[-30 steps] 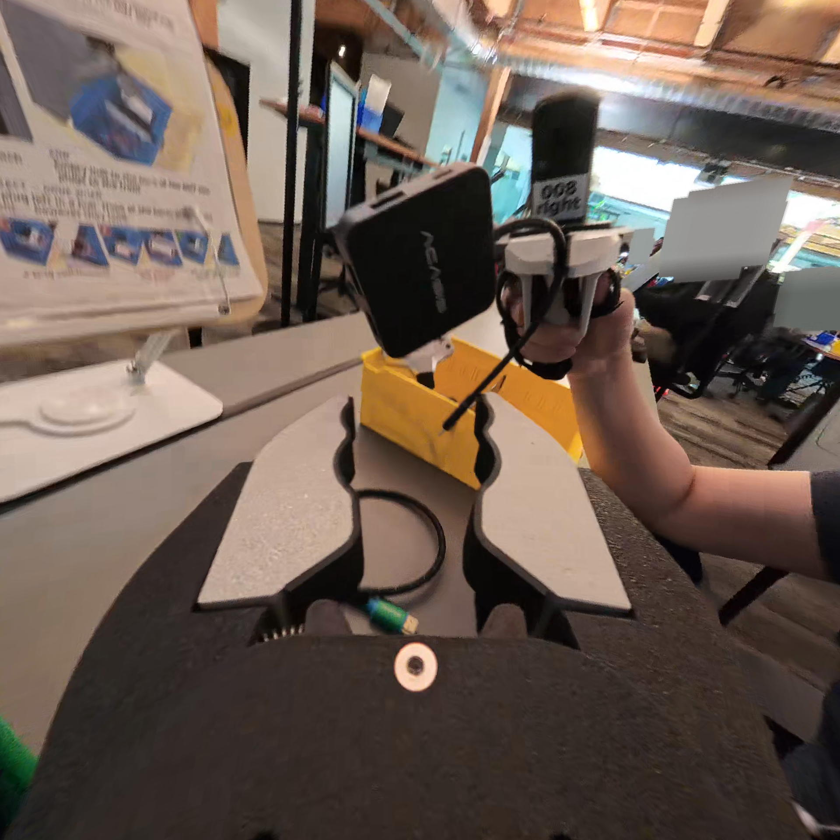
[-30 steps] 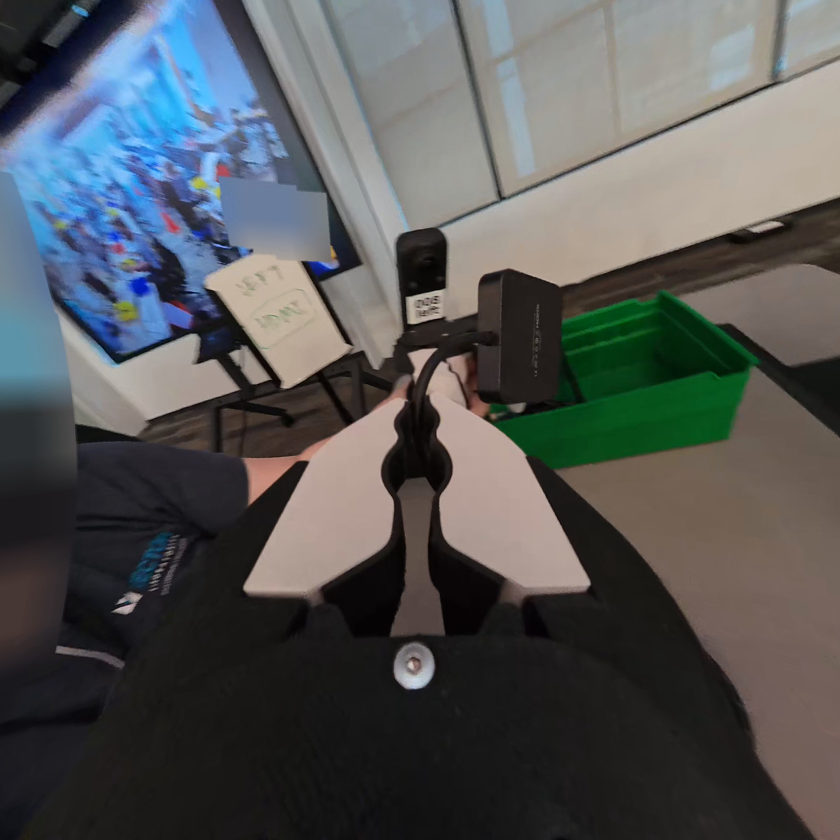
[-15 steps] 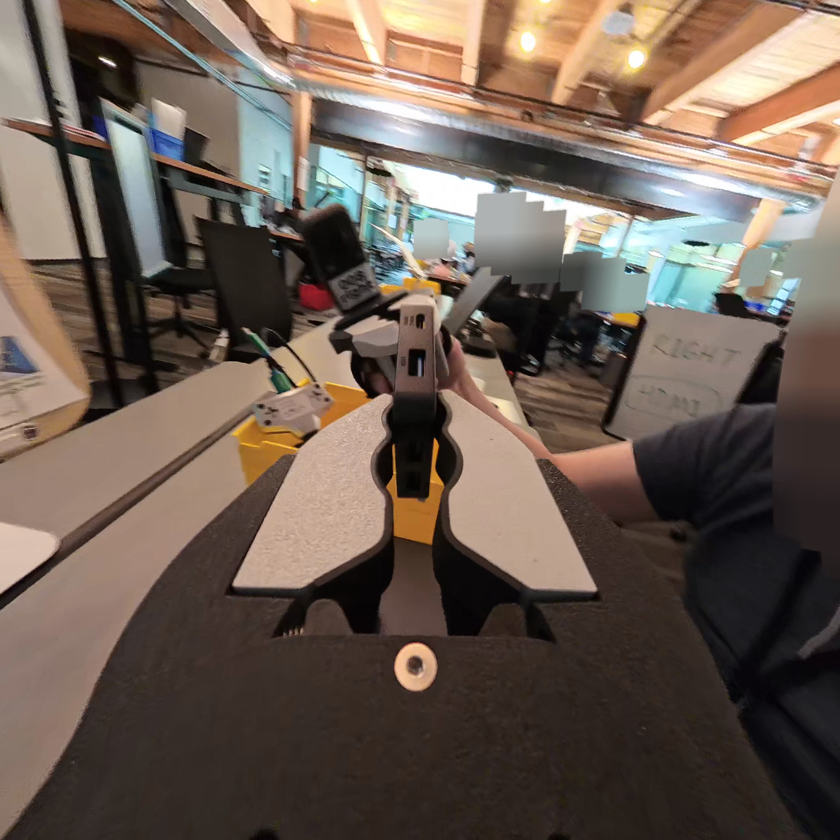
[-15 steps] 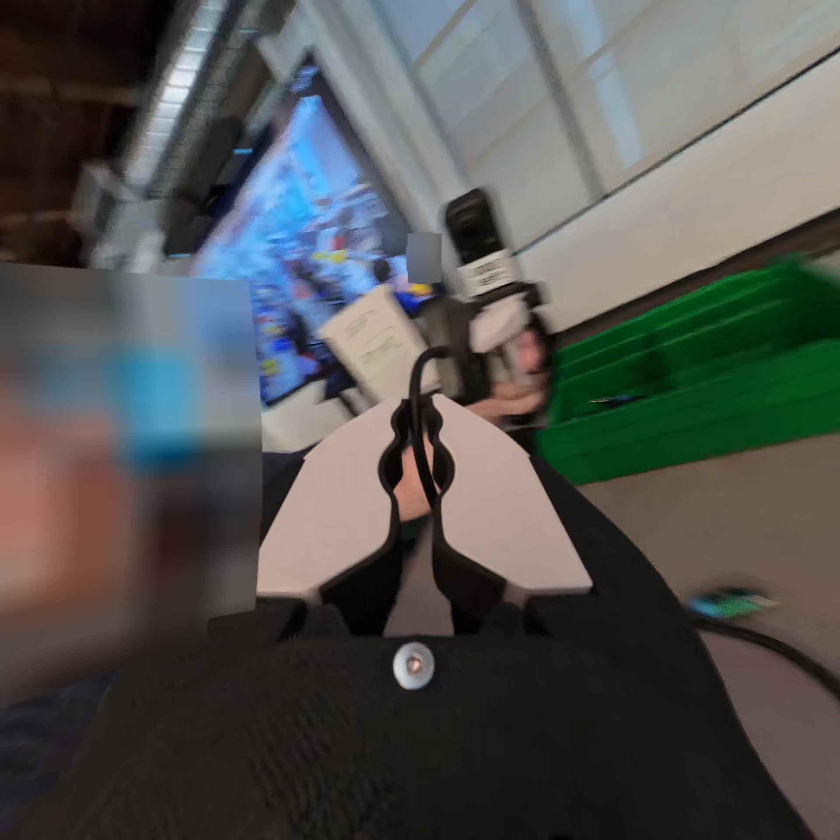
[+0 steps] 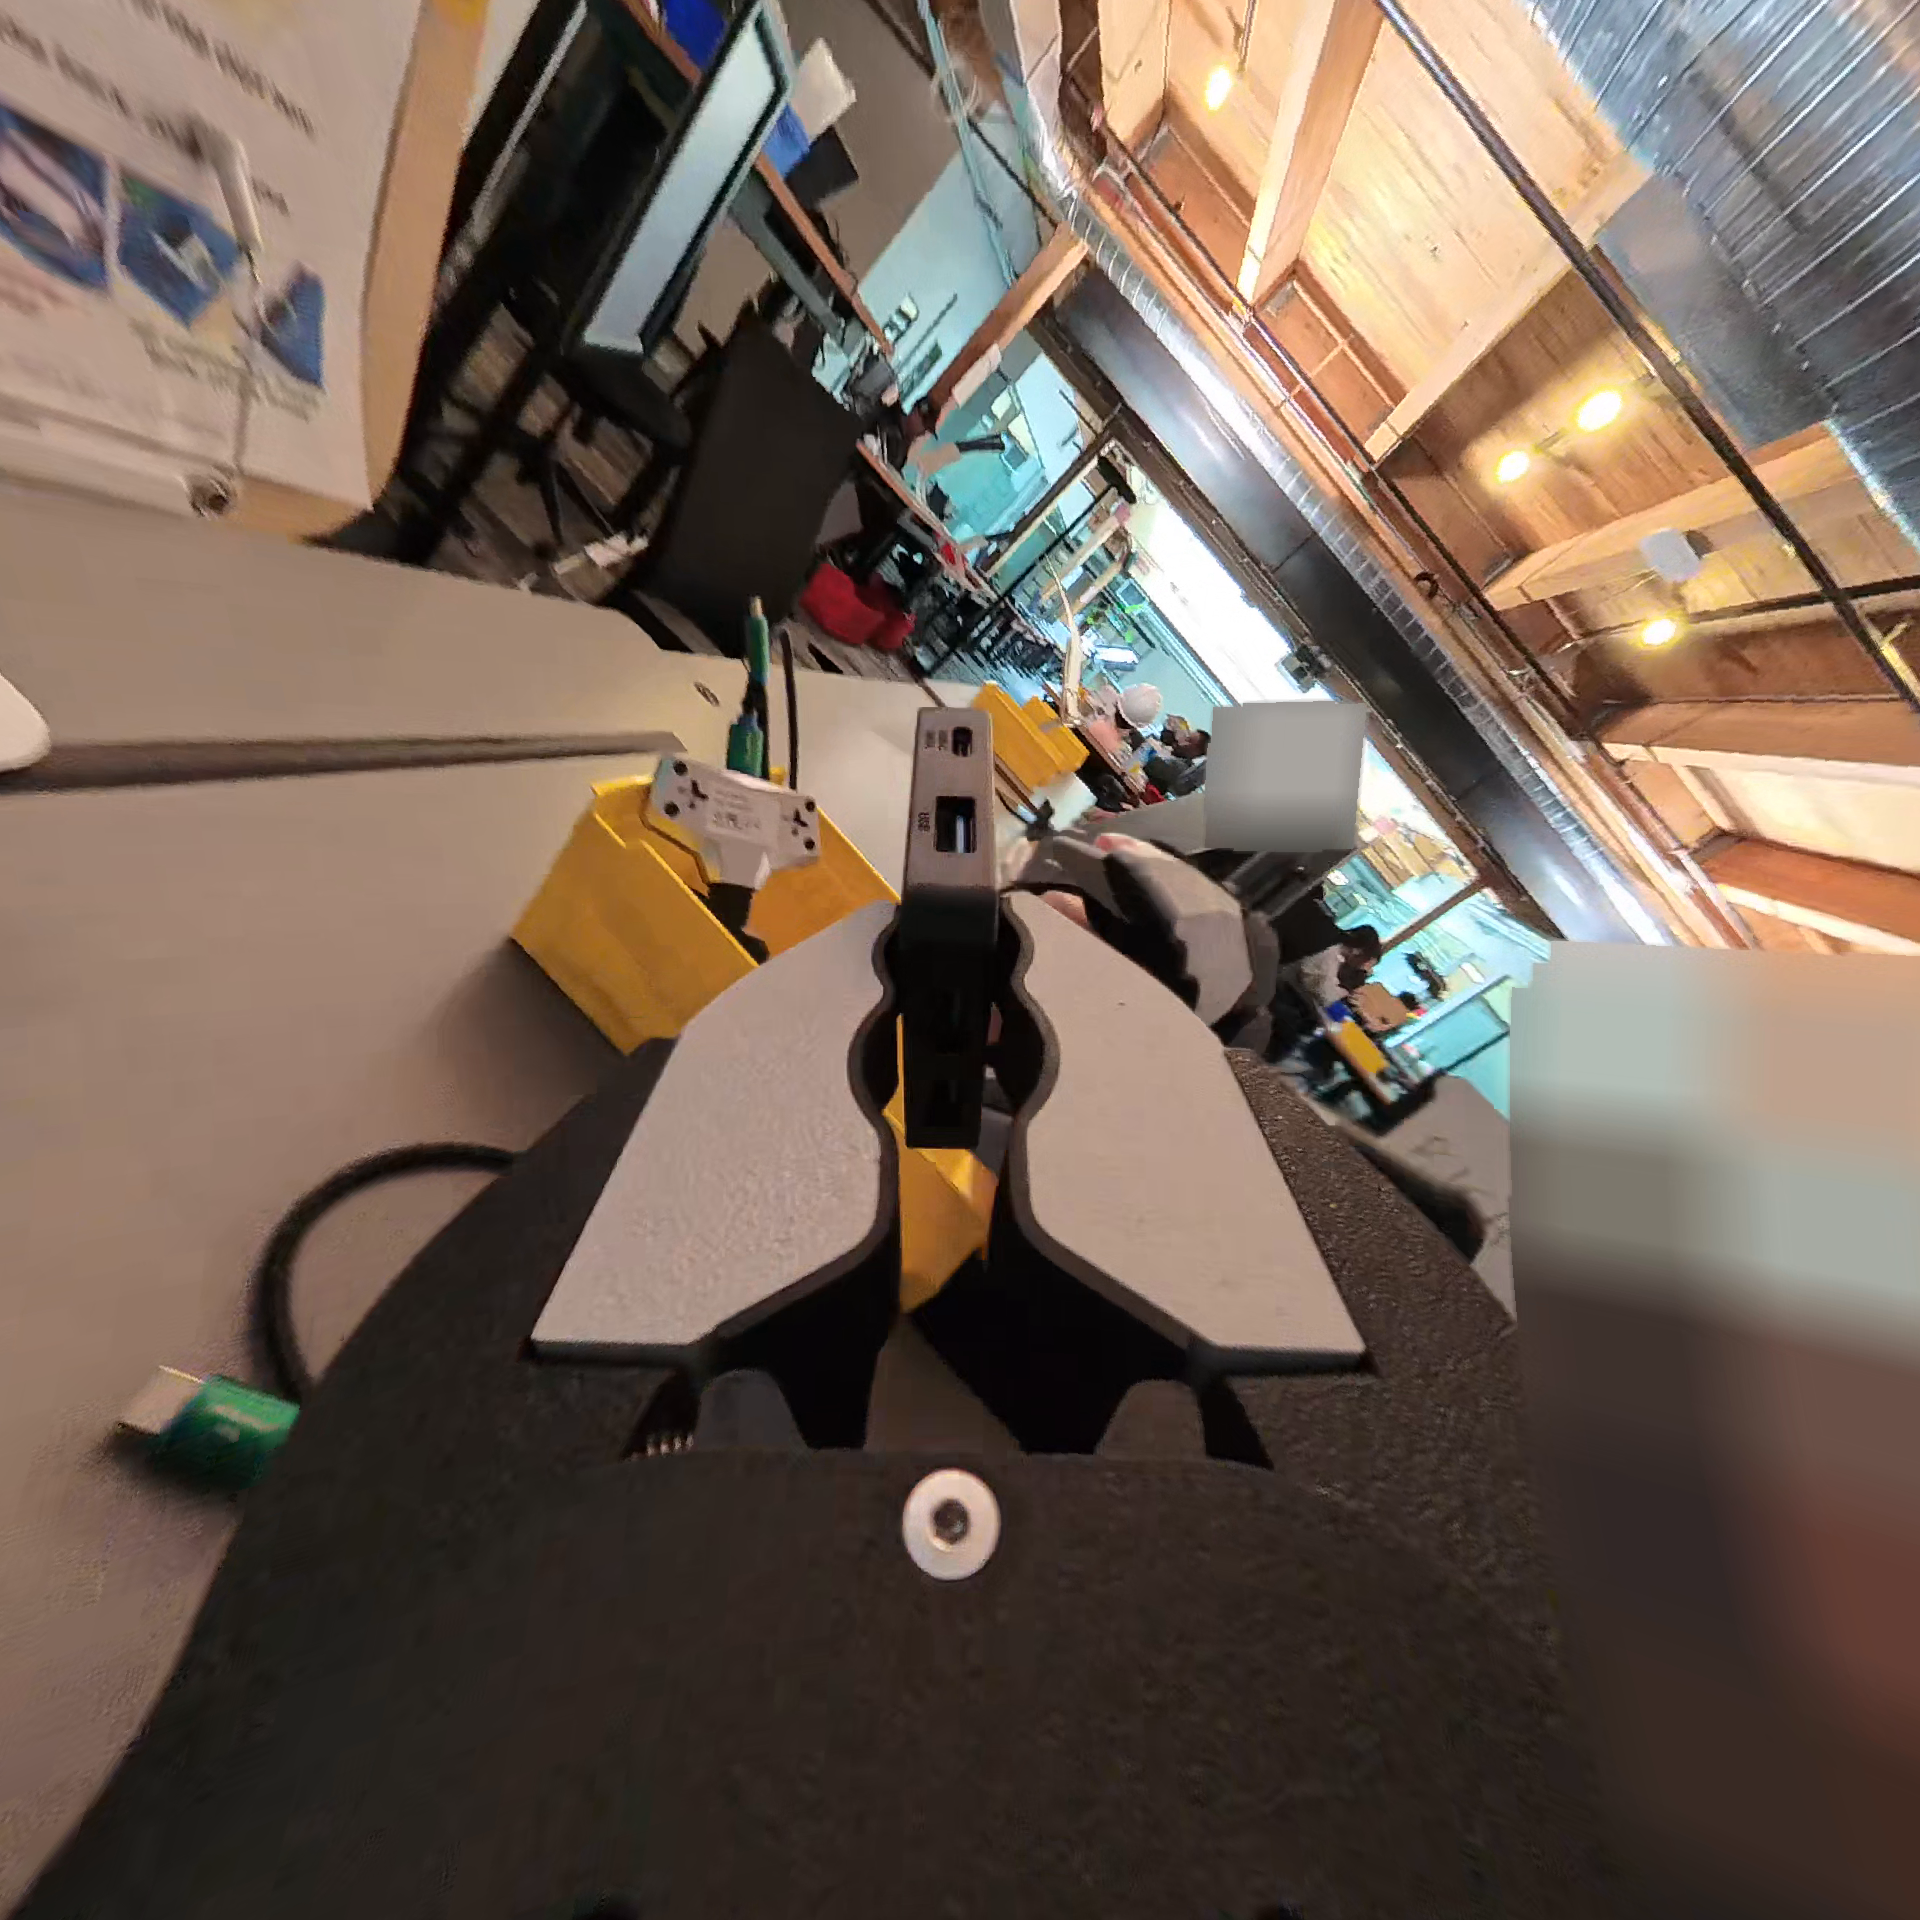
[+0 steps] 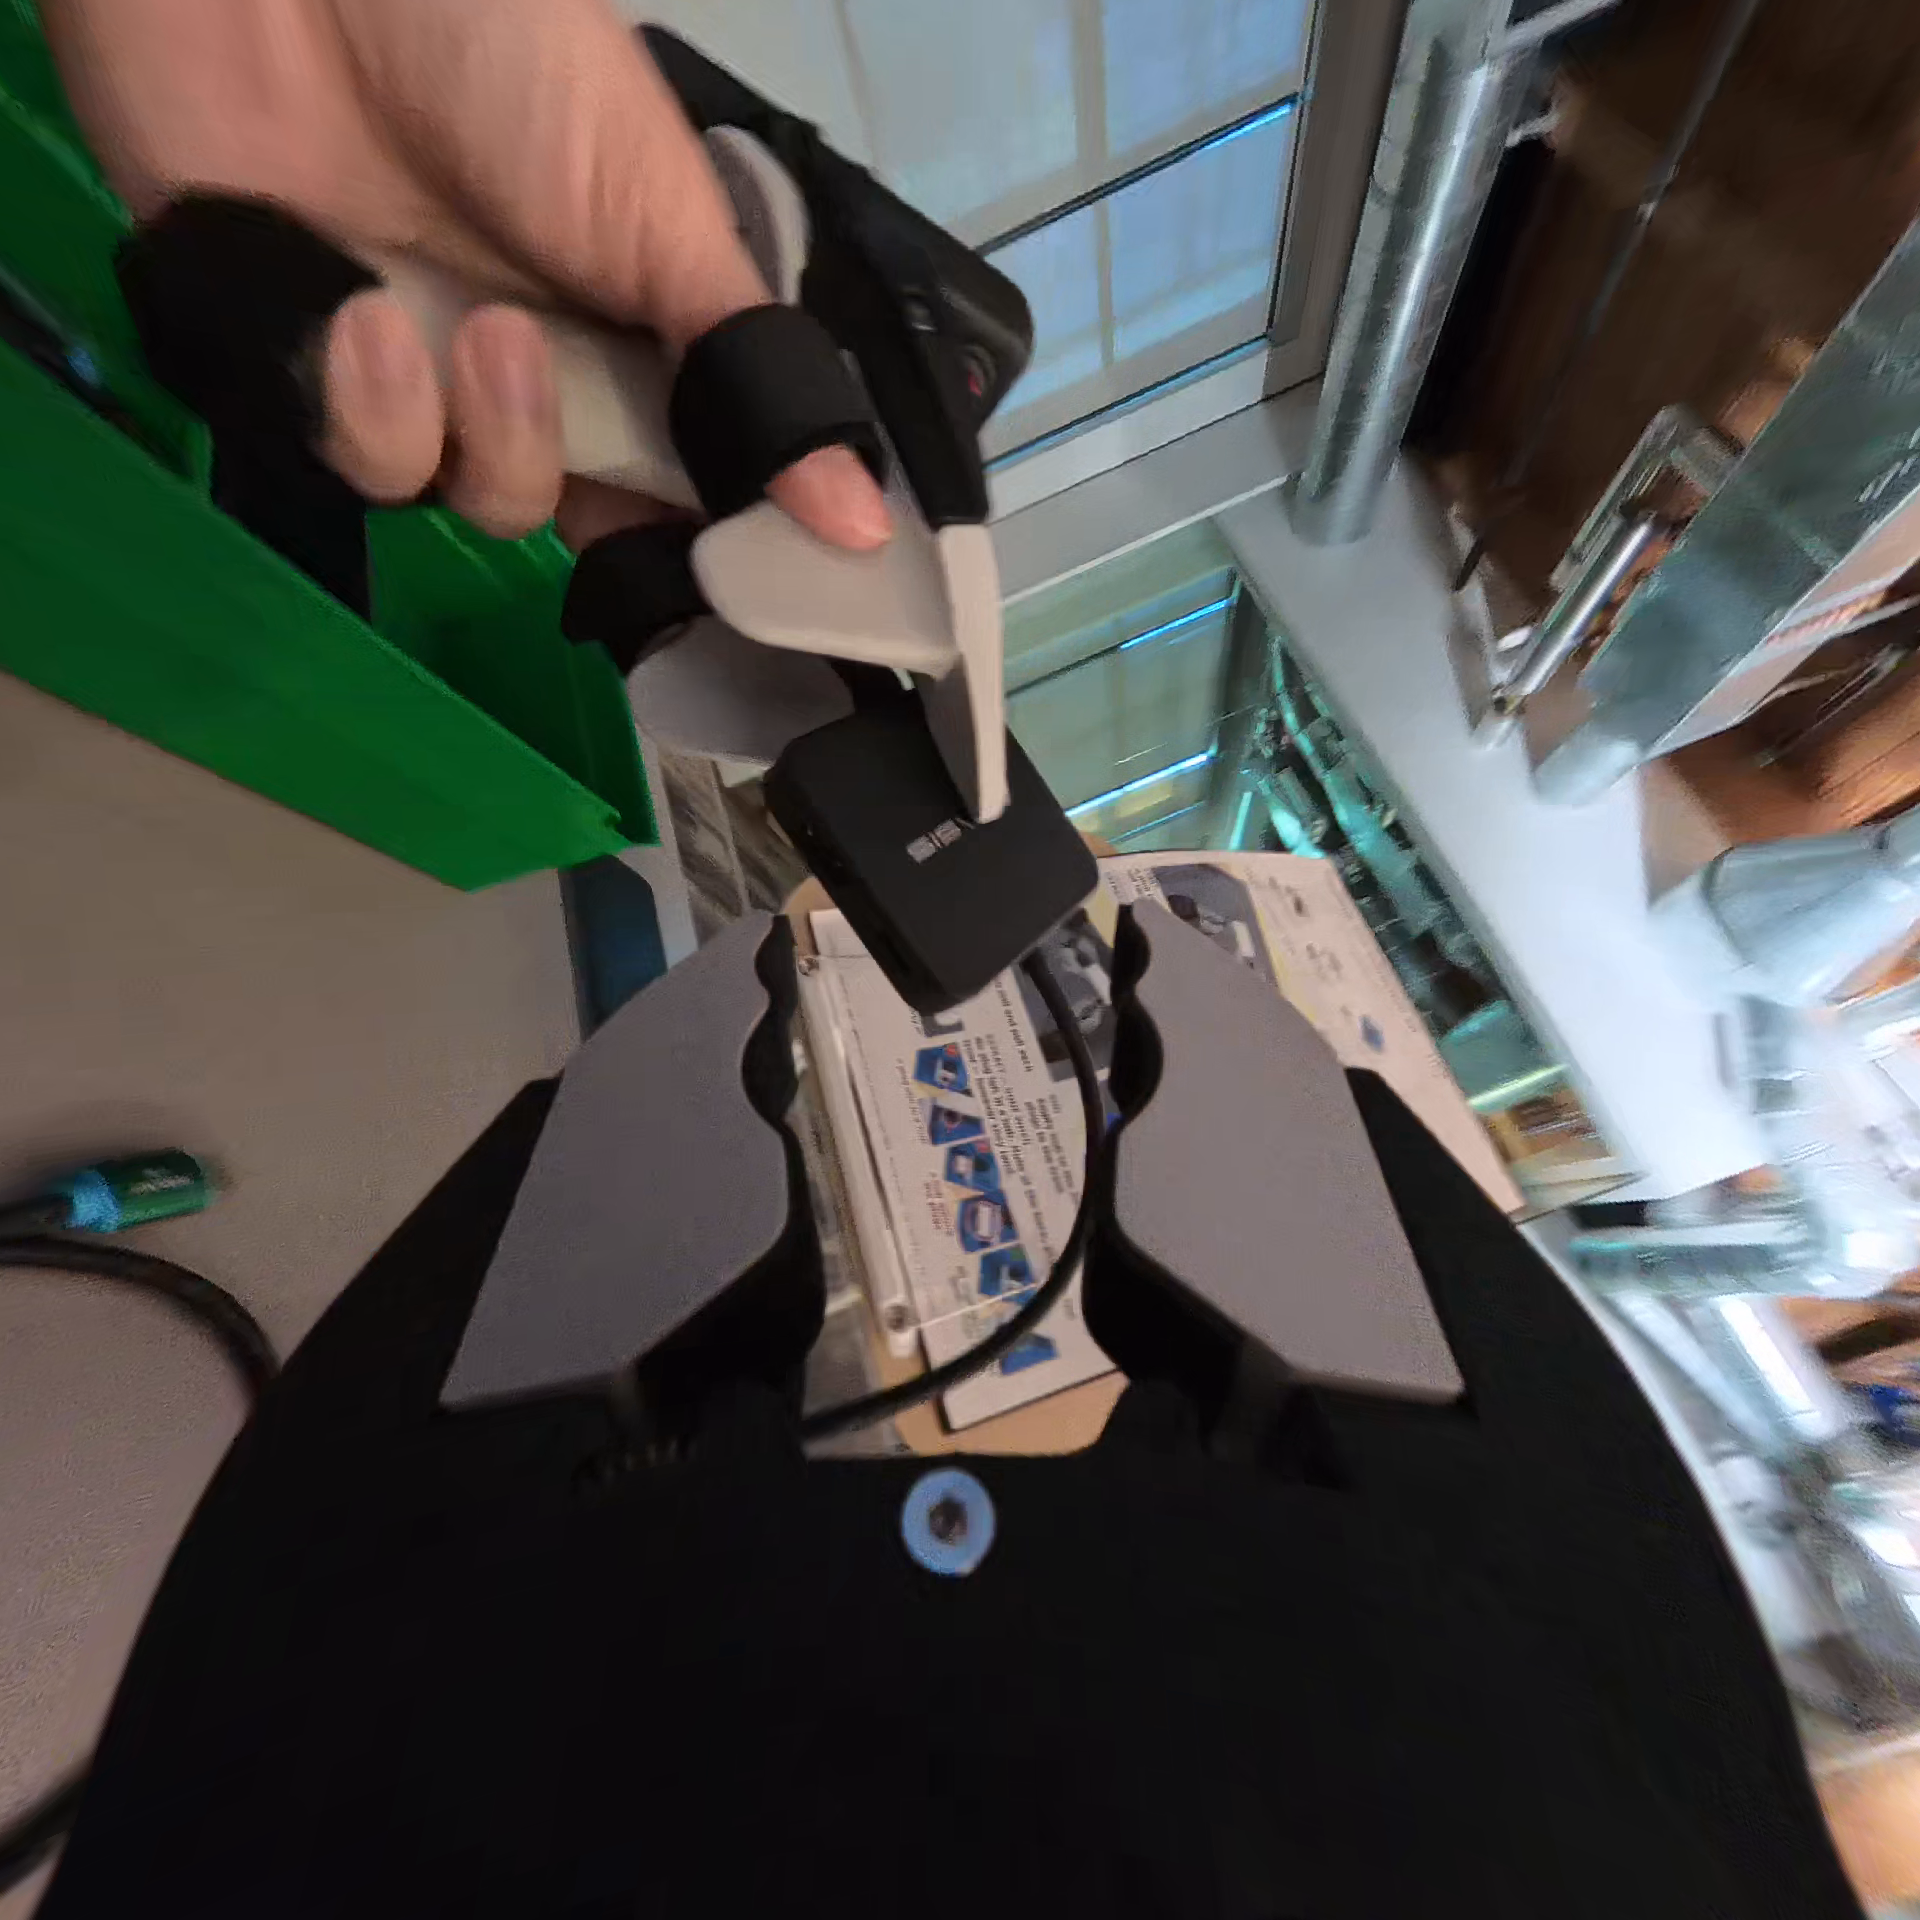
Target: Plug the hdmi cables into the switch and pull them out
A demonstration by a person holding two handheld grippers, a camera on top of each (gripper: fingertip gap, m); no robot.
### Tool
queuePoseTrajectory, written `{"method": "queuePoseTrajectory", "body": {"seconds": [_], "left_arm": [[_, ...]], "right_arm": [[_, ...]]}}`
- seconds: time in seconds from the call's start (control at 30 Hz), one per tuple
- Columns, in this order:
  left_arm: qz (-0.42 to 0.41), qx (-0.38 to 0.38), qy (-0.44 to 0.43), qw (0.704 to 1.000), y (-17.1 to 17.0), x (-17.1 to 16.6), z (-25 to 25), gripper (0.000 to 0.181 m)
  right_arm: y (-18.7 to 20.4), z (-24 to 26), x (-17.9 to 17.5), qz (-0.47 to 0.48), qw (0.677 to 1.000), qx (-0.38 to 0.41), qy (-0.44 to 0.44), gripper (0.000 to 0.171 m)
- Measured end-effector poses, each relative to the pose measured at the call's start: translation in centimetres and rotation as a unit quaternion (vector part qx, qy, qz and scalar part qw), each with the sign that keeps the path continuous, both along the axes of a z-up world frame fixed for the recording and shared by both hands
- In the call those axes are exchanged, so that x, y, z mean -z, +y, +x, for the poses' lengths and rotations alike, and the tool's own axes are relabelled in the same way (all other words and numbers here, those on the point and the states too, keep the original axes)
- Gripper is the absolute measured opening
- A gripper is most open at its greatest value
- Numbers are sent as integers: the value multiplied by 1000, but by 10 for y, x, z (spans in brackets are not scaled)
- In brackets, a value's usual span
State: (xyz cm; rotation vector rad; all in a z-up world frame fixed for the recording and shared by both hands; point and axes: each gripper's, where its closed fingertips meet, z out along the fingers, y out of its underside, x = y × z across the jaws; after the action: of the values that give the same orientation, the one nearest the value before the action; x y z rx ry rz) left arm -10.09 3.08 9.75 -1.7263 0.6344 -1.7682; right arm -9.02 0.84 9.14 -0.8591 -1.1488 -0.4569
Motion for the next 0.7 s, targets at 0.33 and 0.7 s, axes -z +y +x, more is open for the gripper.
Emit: {"method": "queuePoseTrajectory", "body": {"seconds": [0.33,0.7], "left_arm": [[-153,68,-45,985,-21,12,10,13],[131,19,5,991,-17,12,-3,42]], "right_arm": [[6,2,9,125,986,64,-86,24],[8,11,14,-66,997,11,-45,16]]}}
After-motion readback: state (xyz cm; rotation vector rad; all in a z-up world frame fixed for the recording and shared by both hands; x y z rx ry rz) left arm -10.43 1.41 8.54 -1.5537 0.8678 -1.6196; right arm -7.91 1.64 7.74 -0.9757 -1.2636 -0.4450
